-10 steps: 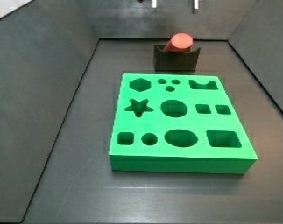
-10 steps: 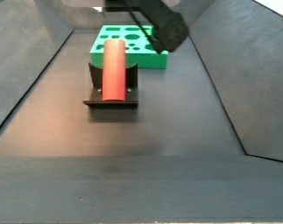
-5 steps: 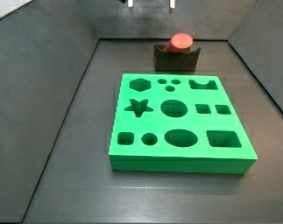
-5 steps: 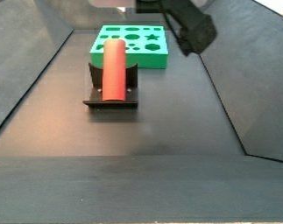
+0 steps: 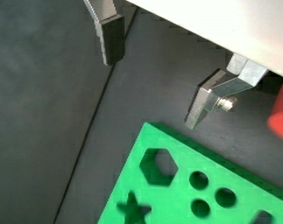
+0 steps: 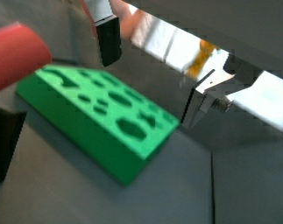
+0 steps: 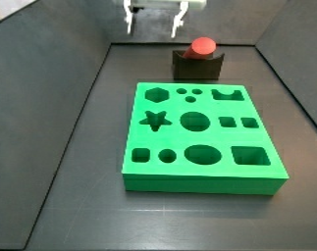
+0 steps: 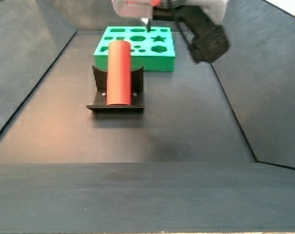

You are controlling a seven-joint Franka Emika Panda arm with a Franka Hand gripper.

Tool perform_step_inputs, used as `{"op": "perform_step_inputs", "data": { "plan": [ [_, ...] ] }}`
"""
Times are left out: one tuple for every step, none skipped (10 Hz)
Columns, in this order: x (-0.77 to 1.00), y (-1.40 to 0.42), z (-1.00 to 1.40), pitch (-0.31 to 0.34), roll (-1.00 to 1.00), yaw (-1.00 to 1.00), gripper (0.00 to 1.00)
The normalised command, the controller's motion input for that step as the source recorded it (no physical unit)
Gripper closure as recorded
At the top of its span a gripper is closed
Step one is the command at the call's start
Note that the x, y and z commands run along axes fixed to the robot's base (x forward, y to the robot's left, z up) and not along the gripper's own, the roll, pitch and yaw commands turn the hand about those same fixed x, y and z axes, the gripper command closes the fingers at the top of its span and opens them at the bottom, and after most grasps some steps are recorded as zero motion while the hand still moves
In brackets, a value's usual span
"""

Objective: Pick up the oval object. Move up. Place the oval object on the fixture. Regrasp the oval object. Move to above the board. Insert the oval object.
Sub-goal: Regrasp the oval object.

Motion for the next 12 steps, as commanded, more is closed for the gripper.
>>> {"op": "perform_step_inputs", "data": {
  "plan": [
    [0.02,-0.07,-0.45,-0.085,0.81,-1.0,0.0],
    [0.03,-0.05,-0.2,-0.116,0.8,-1.0,0.0],
    [0.03,-0.03,-0.1,-0.131,0.79,-1.0,0.0],
    [0.01,-0.02,-0.04,-0.164,0.78,-1.0,0.0],
    [0.0,-0.02,-0.02,-0.194,0.77,-1.0,0.0],
    [-0.01,-0.02,0.0,-0.219,0.77,-1.0,0.0],
    [-0.03,-0.01,0.0,-0.243,0.76,-1.0,0.0],
    [-0.04,-0.02,0.0,-0.267,0.75,-1.0,0.0],
    [-0.05,-0.01,0.01,-0.293,0.74,-1.0,0.0],
    [-0.05,-0.01,0.01,-0.31,0.74,-1.0,0.0],
    [-0.05,-0.01,0.01,-0.323,0.73,-1.0,0.0],
    [-0.05,-0.01,0.01,-0.33,0.72,-1.0,0.0]
  ]
}}
